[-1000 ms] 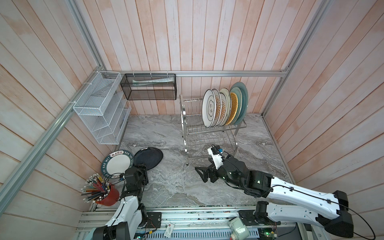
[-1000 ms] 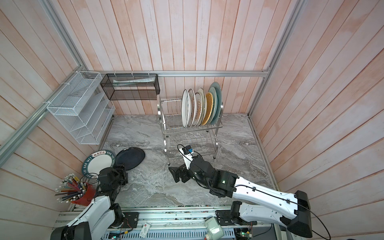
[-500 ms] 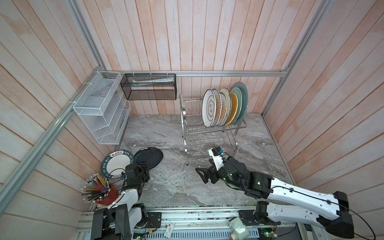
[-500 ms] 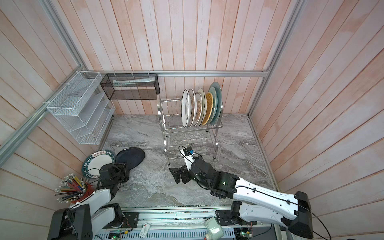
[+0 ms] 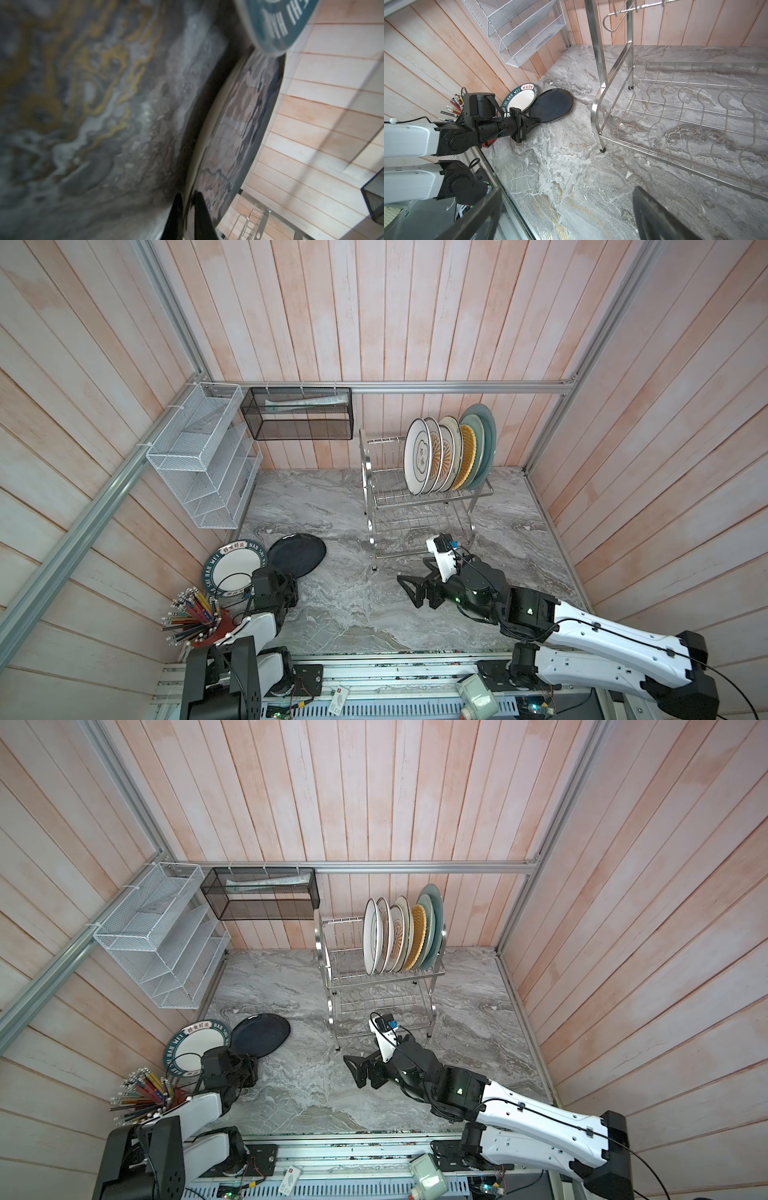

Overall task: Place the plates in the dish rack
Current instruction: 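Grasp the dark blue plate rim with the left gripper and tilt it upright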

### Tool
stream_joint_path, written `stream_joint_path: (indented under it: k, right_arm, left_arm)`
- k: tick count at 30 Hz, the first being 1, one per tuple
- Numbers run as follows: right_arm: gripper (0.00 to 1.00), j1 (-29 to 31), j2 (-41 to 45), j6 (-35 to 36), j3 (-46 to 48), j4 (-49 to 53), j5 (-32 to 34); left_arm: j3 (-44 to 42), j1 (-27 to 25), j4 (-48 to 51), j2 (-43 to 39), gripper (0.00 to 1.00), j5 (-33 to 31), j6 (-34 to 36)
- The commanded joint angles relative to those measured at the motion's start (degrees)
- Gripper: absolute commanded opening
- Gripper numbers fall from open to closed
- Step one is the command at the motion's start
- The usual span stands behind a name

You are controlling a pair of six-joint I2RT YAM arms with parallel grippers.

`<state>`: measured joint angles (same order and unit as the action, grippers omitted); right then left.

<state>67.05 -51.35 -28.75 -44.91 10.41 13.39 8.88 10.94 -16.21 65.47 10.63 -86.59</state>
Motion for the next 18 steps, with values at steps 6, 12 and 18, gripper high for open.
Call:
stream_joint_path:
  k: [6,12,18]
  right_arm:
    - [0.98,0.28,1.65,-1.06,0.87,0.71,1.19]
    - [0.98,0.28,0.69,-0.60,0.35,0.99,1.51]
    - [0.98,0.19,0.29,-0.28,0.17,0.62,1.51]
  left_arm:
    - [-0.26,0.31,8.71,-6.49,0.00,0.54,8.10]
    - [1.98,0.31,13.99,-15.43,0.00,1.45,13.92]
    - [1.33,0.31,12.96,-17.62,0.00,5.35,15.71]
